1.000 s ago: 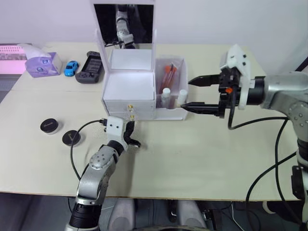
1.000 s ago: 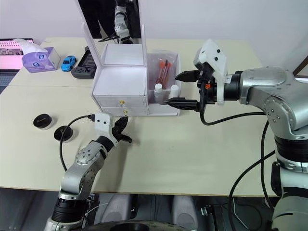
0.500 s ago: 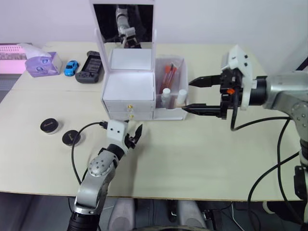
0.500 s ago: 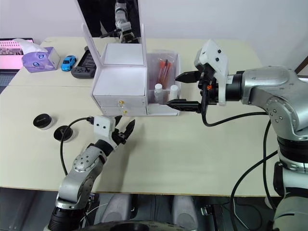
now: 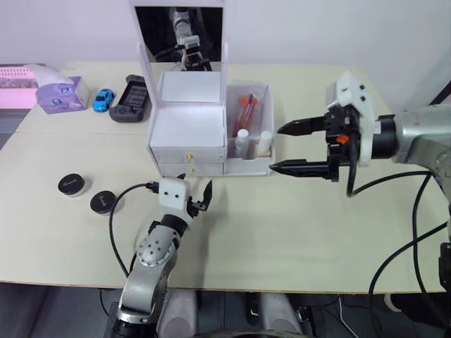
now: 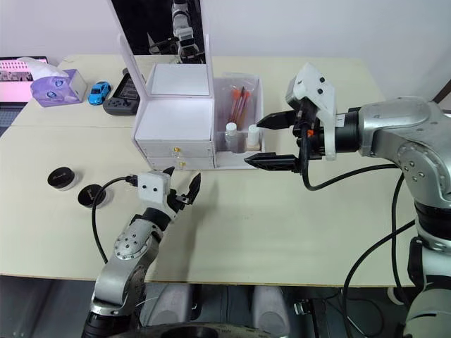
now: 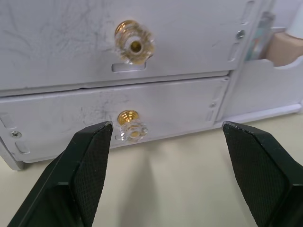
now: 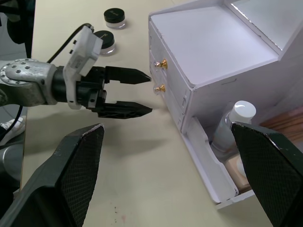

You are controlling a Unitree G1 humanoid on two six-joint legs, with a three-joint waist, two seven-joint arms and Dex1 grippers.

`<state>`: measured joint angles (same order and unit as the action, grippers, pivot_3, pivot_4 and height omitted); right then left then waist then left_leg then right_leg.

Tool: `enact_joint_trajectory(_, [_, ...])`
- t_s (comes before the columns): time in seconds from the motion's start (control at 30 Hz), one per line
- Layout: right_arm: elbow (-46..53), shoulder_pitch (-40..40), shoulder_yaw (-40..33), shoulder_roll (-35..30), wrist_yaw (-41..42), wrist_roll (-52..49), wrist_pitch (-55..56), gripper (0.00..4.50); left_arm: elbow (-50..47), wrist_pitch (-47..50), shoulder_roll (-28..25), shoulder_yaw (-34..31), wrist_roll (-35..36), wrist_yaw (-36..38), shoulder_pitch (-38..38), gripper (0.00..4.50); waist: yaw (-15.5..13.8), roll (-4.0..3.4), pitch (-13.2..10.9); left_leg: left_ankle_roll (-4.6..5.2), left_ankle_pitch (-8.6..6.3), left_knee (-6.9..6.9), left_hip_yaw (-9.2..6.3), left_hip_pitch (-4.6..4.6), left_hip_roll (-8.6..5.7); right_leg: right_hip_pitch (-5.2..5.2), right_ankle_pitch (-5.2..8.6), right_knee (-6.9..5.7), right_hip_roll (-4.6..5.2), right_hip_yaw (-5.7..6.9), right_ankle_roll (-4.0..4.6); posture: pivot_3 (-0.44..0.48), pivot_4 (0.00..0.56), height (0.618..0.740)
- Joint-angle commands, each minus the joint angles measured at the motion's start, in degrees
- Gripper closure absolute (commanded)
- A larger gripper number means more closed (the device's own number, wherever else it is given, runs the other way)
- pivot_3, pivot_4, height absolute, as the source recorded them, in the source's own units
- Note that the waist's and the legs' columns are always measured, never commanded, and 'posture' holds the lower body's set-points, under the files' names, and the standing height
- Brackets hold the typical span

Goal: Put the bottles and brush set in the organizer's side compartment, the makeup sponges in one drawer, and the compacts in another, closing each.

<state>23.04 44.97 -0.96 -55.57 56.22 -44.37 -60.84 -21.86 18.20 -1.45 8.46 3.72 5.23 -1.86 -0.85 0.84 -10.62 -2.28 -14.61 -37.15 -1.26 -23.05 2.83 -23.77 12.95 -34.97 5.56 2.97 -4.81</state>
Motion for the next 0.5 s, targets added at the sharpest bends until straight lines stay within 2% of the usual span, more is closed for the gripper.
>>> enact_joint_trajectory(0.03, [1.92, 1.31, -1.98, -0.74, -0.31, -0.85, 0.36, 0.00, 0.58, -2.35, 1.07, -0.65, -0.04, -0.90, 1.17, 0.62, 0.02, 0.01, 0.00, 0.00, 0.00, 0.00, 0.00, -0.01, 0.00, 0.00, 0.00, 0.00, 0.00, 0.00, 0.00, 0.000, 0.150, 0.735])
enact_joint_trajectory(0.17, [2.56, 1.22, -2.42, -0.99, -0.99, -1.47, -0.21, 0.00, 2.39, -2.92, 2.09, -2.49, 0.96, -1.66, 1.96, 0.62, 0.03, 0.01, 0.00, 0.00, 0.00, 0.00, 0.00, -0.02, 0.00, 0.00, 0.00, 0.01, 0.00, 0.00, 0.00, 0.000, 0.150, 0.735])
enact_joint_trajectory(0.37, [3.49, 1.08, -2.58, -1.23, -2.07, -2.18, -1.02, 0.00, 4.71, -4.82, 3.21, -1.82, -0.11, -1.93, 3.75, 0.62, -0.03, 0.01, 0.01, 0.00, 0.00, -0.05, -0.01, -0.03, 0.00, 0.02, 0.00, -0.01, 0.00, 0.01, 0.00, 0.000, 0.150, 0.735])
enact_joint_trajectory(0.47, [1.12, 7.21, -0.96, -0.65, -2.58, -2.76, -3.70, 0.00, 4.87, -4.88, 3.34, -1.85, 0.29, -1.68, 3.61, 1.37, 0.03, -0.01, 0.00, 0.00, 0.00, -0.08, -0.01, -0.06, -0.01, -0.01, -0.02, -0.01, 0.00, 0.01, 0.01, 0.000, 0.150, 0.735])
enact_joint_trajectory(0.5, [0.74, 8.24, -0.69, -0.53, -2.68, -2.85, -4.28, 0.00, 4.88, -4.89, 3.34, -1.79, 0.33, -1.58, 3.57, 1.85, 0.05, -0.01, 0.00, 0.00, 0.00, -0.09, -0.01, -0.06, -0.01, -0.05, -0.03, -0.03, 0.00, 0.01, 0.02, 0.000, 0.150, 0.735])
